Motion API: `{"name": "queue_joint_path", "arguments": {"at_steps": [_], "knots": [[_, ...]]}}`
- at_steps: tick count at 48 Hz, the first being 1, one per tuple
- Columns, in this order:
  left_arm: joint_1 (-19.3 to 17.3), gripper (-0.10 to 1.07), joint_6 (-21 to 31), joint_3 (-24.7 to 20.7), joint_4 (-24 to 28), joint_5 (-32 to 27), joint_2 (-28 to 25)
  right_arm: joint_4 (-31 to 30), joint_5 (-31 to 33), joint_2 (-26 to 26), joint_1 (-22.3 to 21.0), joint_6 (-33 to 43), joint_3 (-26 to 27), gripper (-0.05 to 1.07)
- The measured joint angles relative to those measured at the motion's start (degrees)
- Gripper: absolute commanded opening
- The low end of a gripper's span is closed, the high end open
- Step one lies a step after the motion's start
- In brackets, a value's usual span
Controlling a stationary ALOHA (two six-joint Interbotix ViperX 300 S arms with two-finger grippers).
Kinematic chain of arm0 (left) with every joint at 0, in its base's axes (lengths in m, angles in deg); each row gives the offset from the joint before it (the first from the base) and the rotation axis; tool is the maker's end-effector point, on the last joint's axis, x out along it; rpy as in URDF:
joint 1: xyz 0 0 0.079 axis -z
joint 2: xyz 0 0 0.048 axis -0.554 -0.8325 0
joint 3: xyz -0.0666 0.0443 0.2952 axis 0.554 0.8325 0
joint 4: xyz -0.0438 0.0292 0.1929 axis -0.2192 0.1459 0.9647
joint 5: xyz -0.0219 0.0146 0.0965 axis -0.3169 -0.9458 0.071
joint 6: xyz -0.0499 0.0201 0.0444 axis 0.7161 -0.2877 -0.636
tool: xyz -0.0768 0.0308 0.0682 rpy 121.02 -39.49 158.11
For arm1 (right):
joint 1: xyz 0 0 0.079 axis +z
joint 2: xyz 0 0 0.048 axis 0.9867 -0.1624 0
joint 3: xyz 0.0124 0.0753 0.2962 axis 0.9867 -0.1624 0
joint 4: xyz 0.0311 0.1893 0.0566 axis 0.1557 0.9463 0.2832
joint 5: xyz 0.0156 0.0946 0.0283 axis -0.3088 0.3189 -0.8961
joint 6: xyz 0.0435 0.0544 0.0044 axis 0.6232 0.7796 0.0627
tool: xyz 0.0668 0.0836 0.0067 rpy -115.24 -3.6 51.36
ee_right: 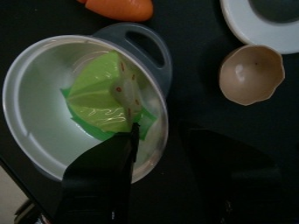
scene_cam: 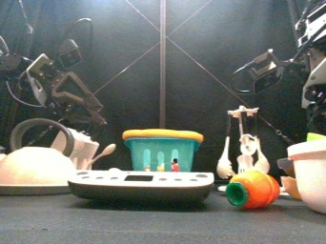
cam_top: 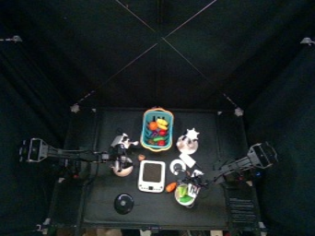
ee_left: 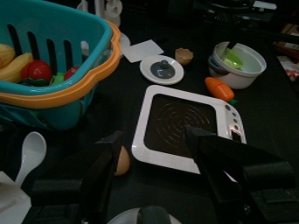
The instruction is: Grab pot
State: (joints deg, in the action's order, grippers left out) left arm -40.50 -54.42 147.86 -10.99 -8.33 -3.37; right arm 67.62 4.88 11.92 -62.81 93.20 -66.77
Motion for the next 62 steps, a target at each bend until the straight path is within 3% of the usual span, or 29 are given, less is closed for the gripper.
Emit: {"name": "queue_joint_path", "arguments": {"at_steps": [9, 22, 28, 45, 62], "knots": [[0.0, 0.93, 0.0, 0.0, -0.1, 0.0, 0.1, -0.4, -0.1, -0.2, 0.0, 0.0, 0.4, 0.77], [0.0, 0.93, 0.1, 0.0, -0.1, 0.0, 0.0, -0.5, 0.1, -0.2, -0.1, 0.0, 0.5, 0.53], [0.0, 0.93, 0.0, 0.0, -0.1, 0.0, 0.1, -1.3, 0.3, -0.2, -0.4, -0.4, 1.0, 0.47], [0.0, 0.93, 0.0, 0.0, 0.0, 0.0, 0.0, -5.4, 2.5, 2.2, -3.3, -0.2, 6.1, 0.45], [0.0, 0.93, 0.0, 0.0, 0.0, -0.1, 0.0, -5.8, 2.6, 2.2, -6.7, -0.5, 6.6, 0.45]]}}
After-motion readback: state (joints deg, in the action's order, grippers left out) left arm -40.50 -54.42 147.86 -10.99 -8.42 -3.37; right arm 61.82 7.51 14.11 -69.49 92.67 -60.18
